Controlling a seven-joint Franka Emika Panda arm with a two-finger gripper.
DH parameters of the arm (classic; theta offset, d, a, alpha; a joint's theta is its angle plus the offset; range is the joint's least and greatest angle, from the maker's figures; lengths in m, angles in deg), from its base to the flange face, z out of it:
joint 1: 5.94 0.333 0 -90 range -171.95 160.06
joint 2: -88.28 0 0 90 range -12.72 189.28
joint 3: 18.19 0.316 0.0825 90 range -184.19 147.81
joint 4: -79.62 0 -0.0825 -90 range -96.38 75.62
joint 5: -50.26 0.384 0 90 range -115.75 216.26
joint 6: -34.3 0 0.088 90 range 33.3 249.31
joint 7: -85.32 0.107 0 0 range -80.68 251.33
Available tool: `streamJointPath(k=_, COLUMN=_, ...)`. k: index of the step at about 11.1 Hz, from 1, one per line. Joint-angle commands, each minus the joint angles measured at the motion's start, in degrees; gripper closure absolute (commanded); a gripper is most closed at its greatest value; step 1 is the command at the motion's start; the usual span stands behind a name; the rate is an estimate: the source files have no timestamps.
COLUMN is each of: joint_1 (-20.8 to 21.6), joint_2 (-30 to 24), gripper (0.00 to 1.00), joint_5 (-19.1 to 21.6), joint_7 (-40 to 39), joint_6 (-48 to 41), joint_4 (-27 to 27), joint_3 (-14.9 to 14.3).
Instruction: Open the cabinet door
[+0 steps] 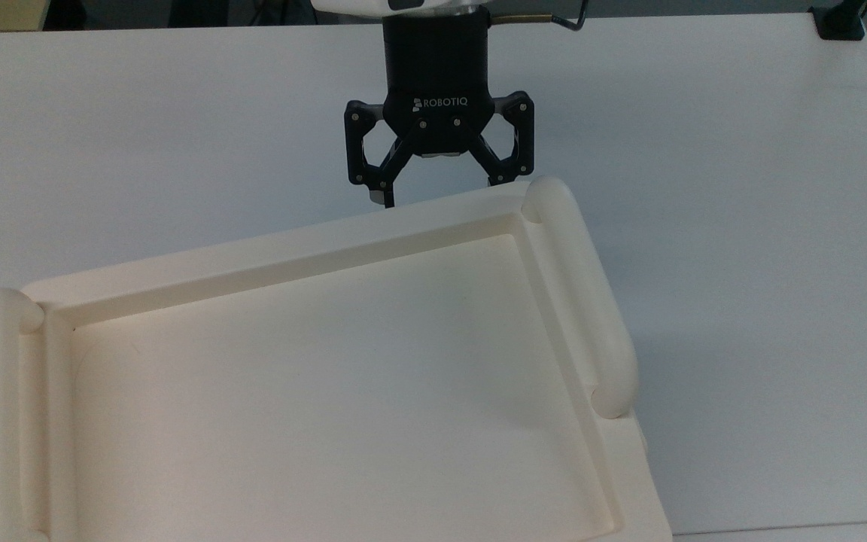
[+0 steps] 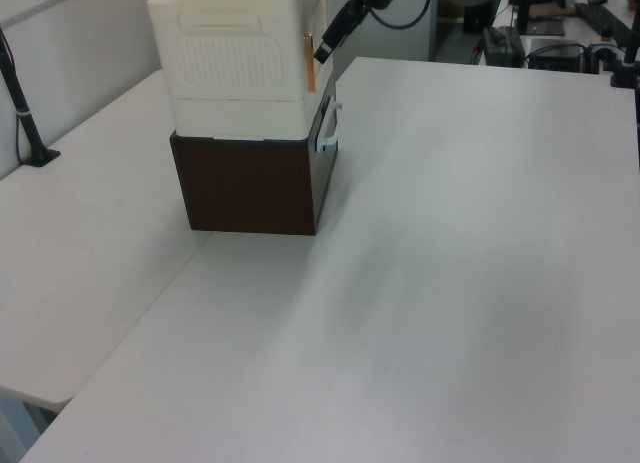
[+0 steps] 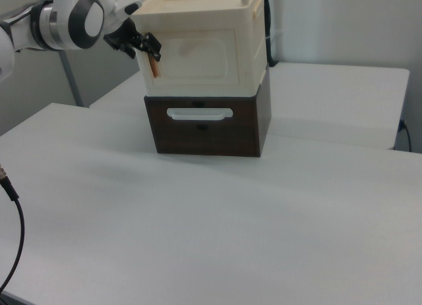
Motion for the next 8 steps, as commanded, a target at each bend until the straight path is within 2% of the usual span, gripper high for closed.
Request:
streamJointPath(k=1, joint_1=0.8, joint_2=5.4, gripper=0.22, joint_5=-4.4, joint_7=3.7, joint_6=2.5, joint_4=5.3, joint_3=-1.1)
streamJointPath(k=2, joint_1=0.8, joint_2=6.3, gripper=0.26, joint_5=-5.3, joint_7=3.7, joint_6=4.2, joint_4=5.3, joint_3=-1.2)
streamJointPath(k=4, joint_1=0.8, joint_2=6.7, gripper=0.62, joint_5=-6.1, joint_7=3.8, joint_6=4.8, joint_4=5.3, joint_3=-1.2)
streamJointPath(k=6, joint_1=0.8, joint_2=6.5, gripper=0.86, joint_5=-6.1, joint_7=4.6, joint_6=4.8, joint_4=5.3, joint_3=-1.3)
streamJointPath(k=7, joint_1=0.8, joint_2=6.3, gripper=0.95, joint_5=-6.2, joint_7=4.8, joint_6=4.7, joint_4=5.2, joint_3=-1.4)
streamJointPath(k=8, joint_1=0.8, joint_2=6.0, gripper=1.0, joint_5=-6.3, joint_7=4.7, joint_6=4.6, joint_4=5.0, joint_3=-1.4)
